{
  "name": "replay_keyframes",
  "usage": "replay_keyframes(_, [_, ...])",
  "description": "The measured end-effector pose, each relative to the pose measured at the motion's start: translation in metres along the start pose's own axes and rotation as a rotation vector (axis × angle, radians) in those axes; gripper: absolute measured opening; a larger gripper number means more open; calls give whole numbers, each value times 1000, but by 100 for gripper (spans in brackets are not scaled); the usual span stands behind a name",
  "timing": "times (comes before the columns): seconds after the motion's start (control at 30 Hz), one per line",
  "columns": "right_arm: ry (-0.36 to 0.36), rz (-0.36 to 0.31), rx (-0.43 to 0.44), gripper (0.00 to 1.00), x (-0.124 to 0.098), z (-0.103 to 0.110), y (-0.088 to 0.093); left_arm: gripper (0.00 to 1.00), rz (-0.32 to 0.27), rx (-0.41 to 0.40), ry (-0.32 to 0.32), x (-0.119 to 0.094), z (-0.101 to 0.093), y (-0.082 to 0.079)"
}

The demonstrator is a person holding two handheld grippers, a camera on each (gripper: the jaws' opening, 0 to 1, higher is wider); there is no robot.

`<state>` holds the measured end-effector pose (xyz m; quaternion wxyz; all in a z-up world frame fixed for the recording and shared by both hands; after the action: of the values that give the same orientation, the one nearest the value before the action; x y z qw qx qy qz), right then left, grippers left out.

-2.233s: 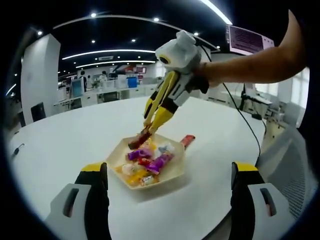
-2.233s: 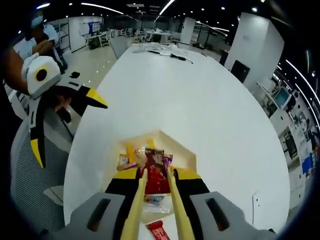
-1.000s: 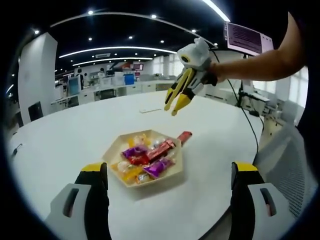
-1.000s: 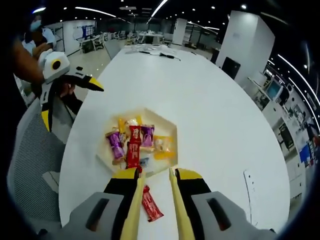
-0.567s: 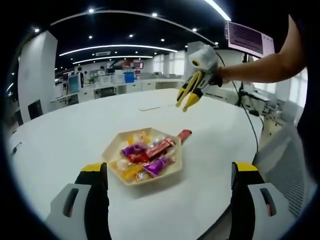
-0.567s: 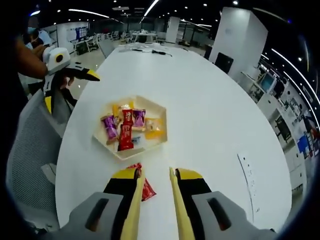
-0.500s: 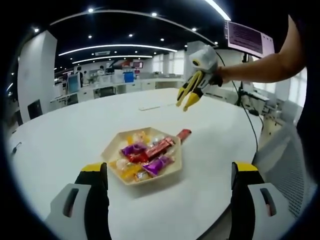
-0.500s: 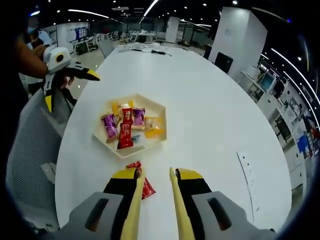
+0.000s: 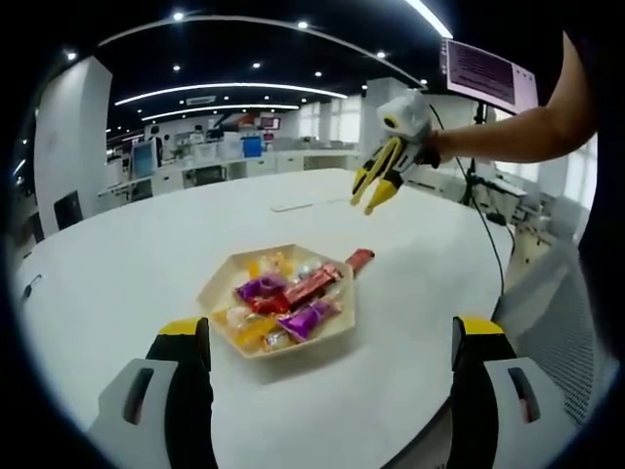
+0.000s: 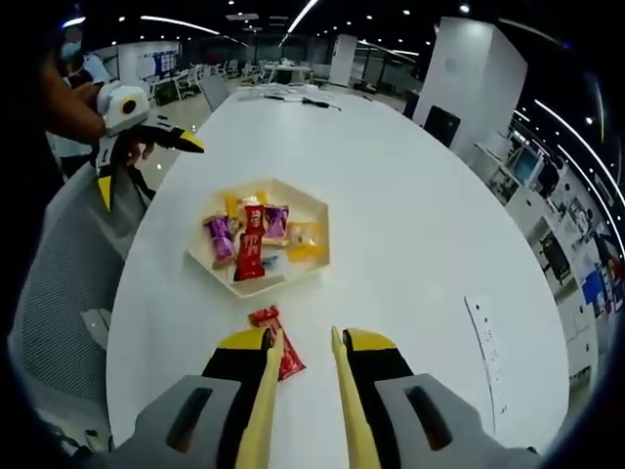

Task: Place the target food into the container with the food tongs after gripping and lifting it, then release it inside without dropping or visibly crushing the food.

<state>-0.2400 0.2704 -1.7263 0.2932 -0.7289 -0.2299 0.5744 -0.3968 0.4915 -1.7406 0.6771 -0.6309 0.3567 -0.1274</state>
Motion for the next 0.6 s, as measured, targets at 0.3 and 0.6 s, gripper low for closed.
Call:
replay_keyframes(0.3, [-58, 3, -11, 28, 10, 11, 8, 99, 3, 4, -2, 0, 1, 1])
replay_keyframes(0.6, [-90, 33, -1, 28, 27, 17, 29, 99, 4, 2, -7, 0, 1, 1])
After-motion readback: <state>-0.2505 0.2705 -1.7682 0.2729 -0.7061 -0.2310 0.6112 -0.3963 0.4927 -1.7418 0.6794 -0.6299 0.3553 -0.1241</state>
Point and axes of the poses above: the point that each gripper's makers call its tool centre point, and the gripper's own axes: x roughly forward along the fingers, z roughly to its left, y roughly out of its underside, the point moved 2 cm from there along -x, roughly backward along the fingers, and after that the axes turned 4 degrees about -z, right-handed, at the moved point
